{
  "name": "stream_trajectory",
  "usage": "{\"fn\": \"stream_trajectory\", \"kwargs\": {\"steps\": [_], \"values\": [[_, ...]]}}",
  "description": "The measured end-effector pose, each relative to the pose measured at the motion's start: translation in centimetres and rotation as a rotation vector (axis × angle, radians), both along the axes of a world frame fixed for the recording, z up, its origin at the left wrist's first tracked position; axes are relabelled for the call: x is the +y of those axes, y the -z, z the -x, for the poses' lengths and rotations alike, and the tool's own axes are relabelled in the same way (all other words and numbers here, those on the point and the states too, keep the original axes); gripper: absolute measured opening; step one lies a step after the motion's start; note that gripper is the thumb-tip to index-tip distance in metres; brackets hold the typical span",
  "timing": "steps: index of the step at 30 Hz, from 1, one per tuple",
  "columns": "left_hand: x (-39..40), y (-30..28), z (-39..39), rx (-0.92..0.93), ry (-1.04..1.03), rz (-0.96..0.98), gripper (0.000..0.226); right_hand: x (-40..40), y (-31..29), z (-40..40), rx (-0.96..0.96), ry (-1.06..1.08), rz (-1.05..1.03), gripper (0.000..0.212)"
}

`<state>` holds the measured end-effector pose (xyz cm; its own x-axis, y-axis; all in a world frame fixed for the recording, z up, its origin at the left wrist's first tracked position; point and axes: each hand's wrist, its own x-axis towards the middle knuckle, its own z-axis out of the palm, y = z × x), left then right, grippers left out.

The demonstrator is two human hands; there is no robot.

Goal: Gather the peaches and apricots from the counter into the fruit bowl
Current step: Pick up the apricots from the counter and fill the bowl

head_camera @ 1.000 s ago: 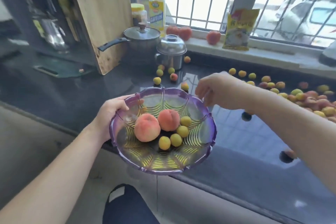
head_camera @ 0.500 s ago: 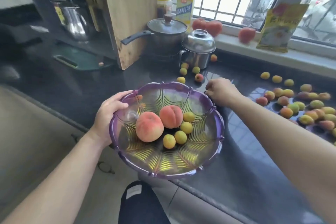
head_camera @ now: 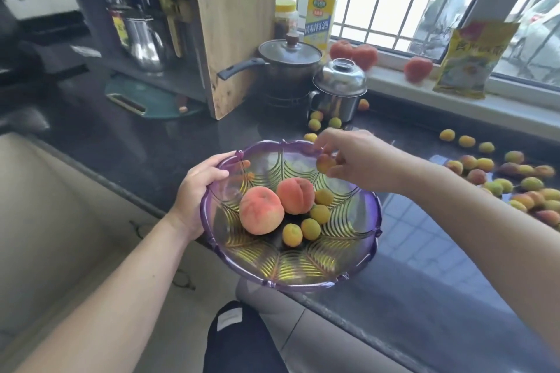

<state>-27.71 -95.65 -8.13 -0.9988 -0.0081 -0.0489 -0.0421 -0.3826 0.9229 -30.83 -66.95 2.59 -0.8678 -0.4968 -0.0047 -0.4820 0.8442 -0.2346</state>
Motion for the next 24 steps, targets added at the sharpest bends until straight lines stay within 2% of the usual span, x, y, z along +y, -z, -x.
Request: {"fn": "stream_trajectory", "kwargs": {"steps": [3, 5, 7, 10, 12, 14, 16, 18, 21, 24], "values": [[0.0, 0.0, -0.1, -0.010, -0.004, 0.007, 0.045, -1.1, 1.3, 0.2, 0.145, -0.130, -0.322, 0.006], [0.0, 0.1, 0.0, -0.017, -0.008, 0.014, 0.045, -1.6, 2.0, 0.5, 0.136, -0.208, -0.421, 0.017], [-0.1, 0.2, 0.0, -0.020, -0.007, 0.024, 0.046, -2.0, 2.0, 0.5, 0.145, -0.243, -0.499, 0.018], [-0.2, 0.4, 0.2, -0.021, -0.014, 0.020, 0.046, -2.1, 2.1, 0.5, 0.101, -0.220, -0.511, 0.030], [-0.2, 0.4, 0.2, -0.022, -0.026, 0.018, 0.047, -1.7, 1.7, 0.8, 0.084, -0.200, -0.441, 0.038], [-0.2, 0.4, 0.3, -0.015, -0.034, 0.014, 0.047, -0.9, 0.5, 1.8, 0.069, -0.117, -0.218, 0.040], [-0.2, 0.5, 0.4, 0.000, -0.042, 0.018, 0.048, 0.2, -0.8, 4.1, 0.099, 0.051, 0.076, 0.033], [-0.2, 0.6, 0.5, 0.013, -0.043, 0.028, 0.048, 1.3, -0.6, 7.3, 0.086, 0.210, 0.209, 0.030], [-0.3, 0.7, 0.6, 0.024, -0.038, 0.038, 0.049, 0.9, 2.0, 10.8, 0.025, 0.134, -0.056, 0.037], [-0.3, 0.7, 0.5, 0.036, -0.014, 0.028, 0.050, -0.9, 4.2, 12.3, -0.014, 0.015, -0.189, 0.043]]}}
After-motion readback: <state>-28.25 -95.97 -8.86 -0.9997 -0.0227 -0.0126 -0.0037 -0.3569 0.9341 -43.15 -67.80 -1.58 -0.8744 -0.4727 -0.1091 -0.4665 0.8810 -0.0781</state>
